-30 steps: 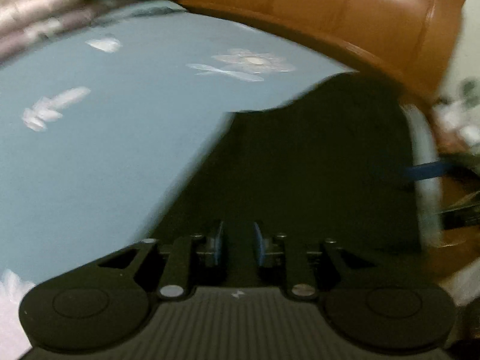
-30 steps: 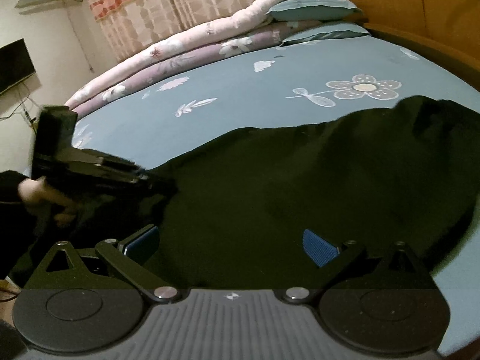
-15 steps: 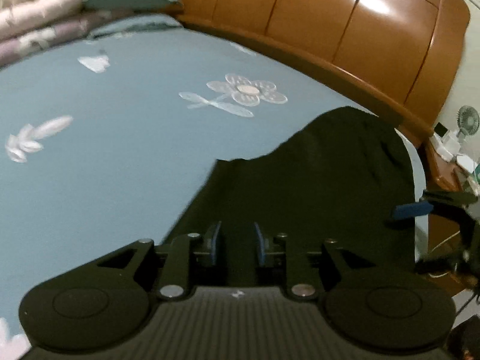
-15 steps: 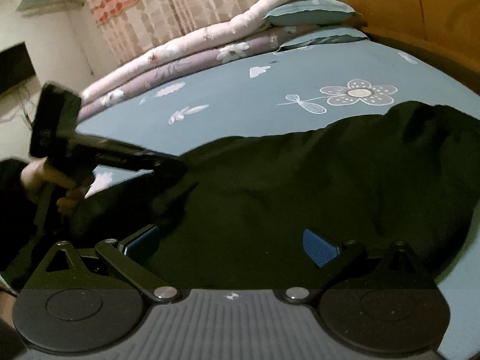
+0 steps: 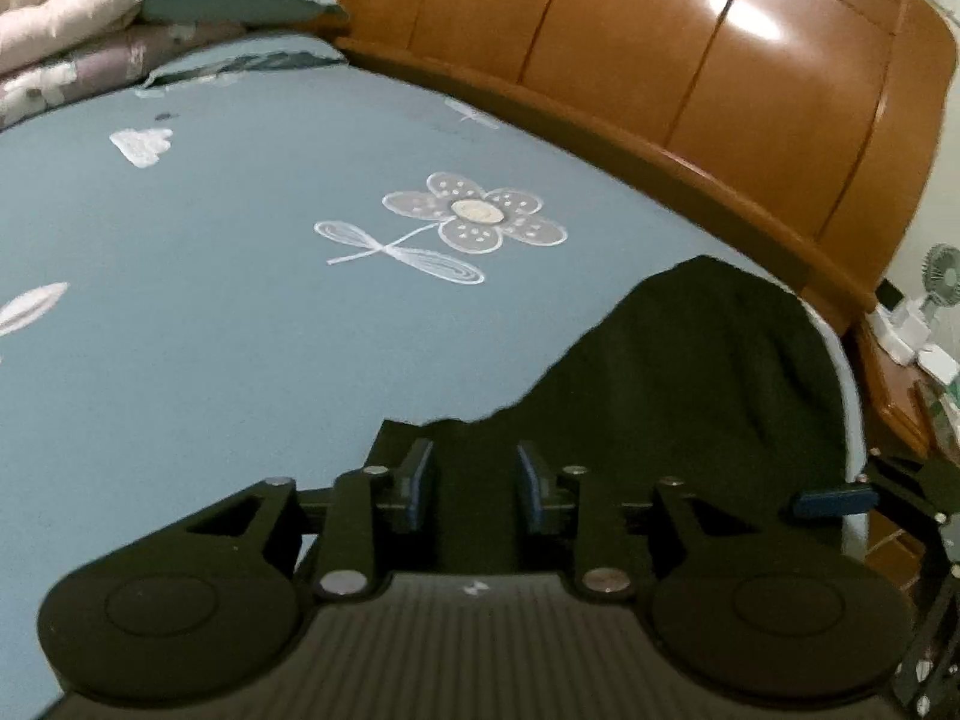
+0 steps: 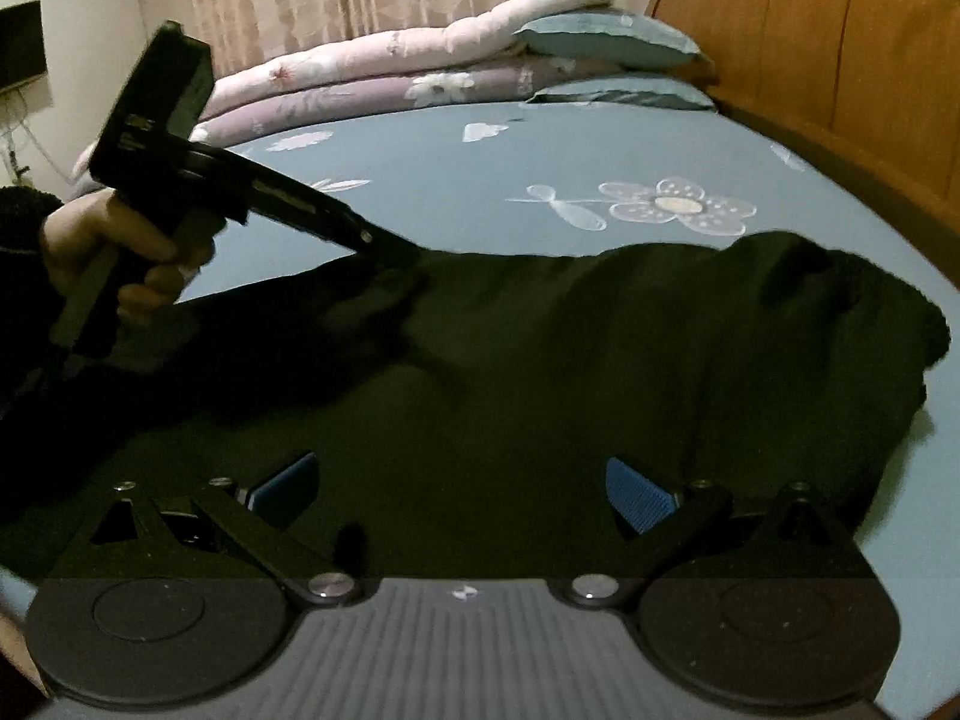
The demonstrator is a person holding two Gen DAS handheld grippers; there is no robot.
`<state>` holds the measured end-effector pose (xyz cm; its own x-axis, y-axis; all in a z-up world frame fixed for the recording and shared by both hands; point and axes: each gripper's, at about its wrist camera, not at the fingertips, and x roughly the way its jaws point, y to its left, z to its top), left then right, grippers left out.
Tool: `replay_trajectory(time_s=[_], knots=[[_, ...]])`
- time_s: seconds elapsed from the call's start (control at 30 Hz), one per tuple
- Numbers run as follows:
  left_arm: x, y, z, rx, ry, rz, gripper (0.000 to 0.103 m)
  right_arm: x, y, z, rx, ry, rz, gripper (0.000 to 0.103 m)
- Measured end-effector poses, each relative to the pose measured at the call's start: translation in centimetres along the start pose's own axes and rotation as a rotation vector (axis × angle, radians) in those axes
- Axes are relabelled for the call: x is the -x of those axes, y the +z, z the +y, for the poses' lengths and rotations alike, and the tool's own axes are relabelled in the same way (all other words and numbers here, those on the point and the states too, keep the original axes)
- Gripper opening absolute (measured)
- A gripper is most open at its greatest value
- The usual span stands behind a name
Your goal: Fold clothes
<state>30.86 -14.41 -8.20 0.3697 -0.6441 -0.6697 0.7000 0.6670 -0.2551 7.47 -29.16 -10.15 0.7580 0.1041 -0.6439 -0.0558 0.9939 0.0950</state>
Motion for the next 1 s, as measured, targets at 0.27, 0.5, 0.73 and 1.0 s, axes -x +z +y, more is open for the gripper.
replay_trajectory(time_s=[0.27,0.5,0.73,1.0], knots=[[-1.3,0.0,1.2,0.025,0.025,0.0,0.032,1.3,-2.0,0.2,0.067,-0.109,0.083,0.103],[1.7,0.1,-0.4,-0.035,0.049,0.009,0.033,0.9,-0.3,2.2,0.058,-0.061,0.029,0.103],[8.2,-4.5,-3.7,-0.14,0.065,0.019,0.045,0.8,-3.1,4.4,0.165,-0.048,0.104,0.103],[12.5,-11.1,-7.3,-0.188,0.133,0.048,0.053,2.1,-2.0,5.4,0.128,-0.03,0.012,0.103]])
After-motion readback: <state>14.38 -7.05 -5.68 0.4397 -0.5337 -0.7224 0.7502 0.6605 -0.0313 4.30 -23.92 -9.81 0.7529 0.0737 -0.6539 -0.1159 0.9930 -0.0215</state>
